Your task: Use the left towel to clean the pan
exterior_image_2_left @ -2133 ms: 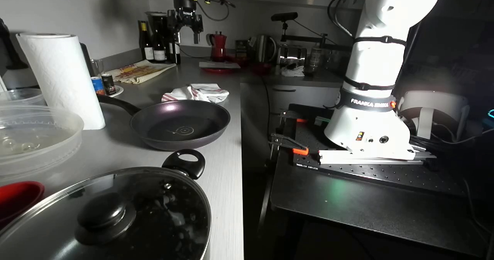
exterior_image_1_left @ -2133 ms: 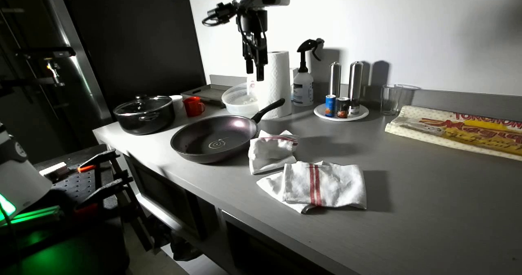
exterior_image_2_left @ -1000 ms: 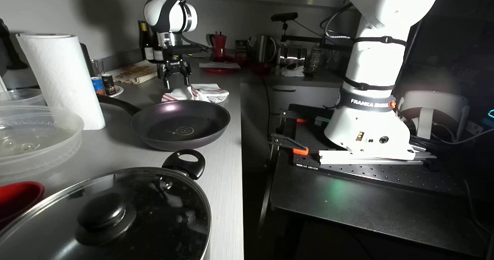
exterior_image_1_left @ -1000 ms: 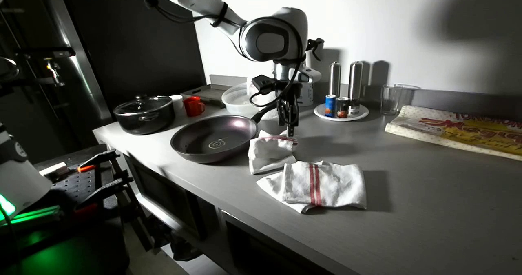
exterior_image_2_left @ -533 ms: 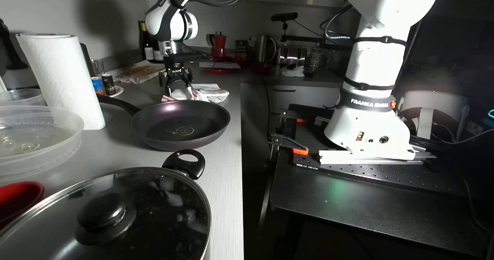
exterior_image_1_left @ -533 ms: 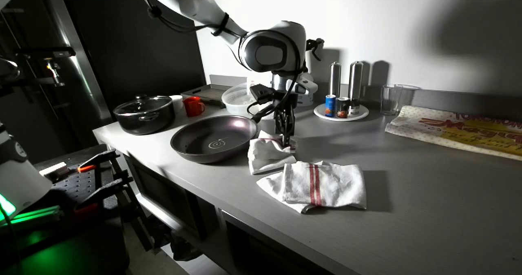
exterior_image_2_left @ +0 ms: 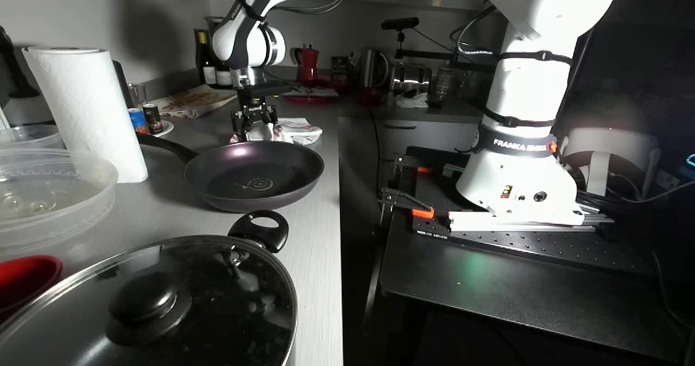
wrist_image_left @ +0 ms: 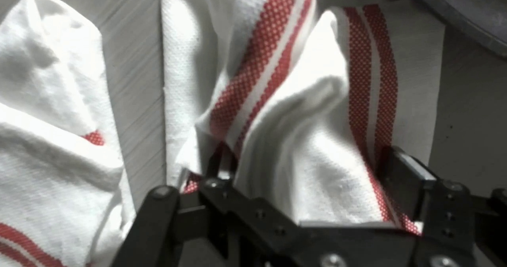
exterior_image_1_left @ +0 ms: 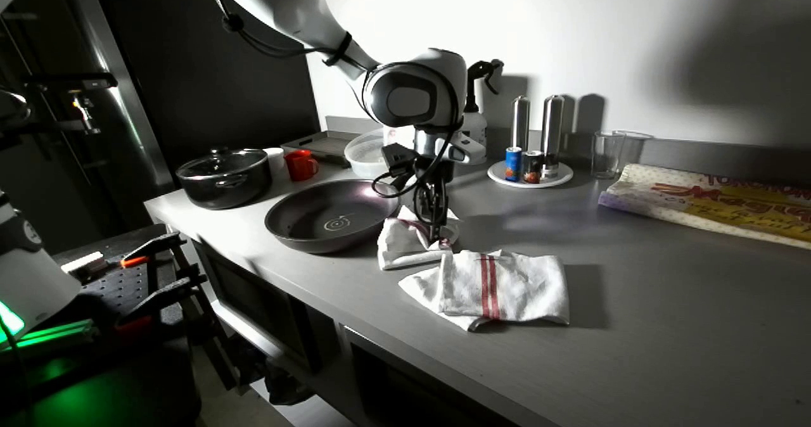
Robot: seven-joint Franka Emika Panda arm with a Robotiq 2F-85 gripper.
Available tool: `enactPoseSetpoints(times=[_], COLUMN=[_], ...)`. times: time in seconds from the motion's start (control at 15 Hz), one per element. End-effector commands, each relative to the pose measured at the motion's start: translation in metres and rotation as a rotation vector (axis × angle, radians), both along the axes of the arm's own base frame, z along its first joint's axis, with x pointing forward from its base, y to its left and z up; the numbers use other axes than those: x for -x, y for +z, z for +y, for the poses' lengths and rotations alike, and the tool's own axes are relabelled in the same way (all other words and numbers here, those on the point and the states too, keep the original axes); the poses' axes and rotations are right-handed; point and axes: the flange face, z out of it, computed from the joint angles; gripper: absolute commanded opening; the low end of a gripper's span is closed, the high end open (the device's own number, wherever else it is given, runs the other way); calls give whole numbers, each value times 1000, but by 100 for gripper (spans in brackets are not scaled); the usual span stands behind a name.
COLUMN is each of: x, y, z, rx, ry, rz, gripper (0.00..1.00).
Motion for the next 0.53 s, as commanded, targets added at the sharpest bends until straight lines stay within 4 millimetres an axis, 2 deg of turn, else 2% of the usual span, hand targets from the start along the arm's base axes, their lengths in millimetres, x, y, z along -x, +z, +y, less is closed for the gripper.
enactPoseSetpoints(times=[0.0, 0.07, 0.47], x=[12, 12, 16], y=[3, 4, 21], z=[5, 5, 7], rx=[-3, -1, 11], ry=[-39, -42, -47], rz=[-23, -28, -71], gripper=[59, 49, 6])
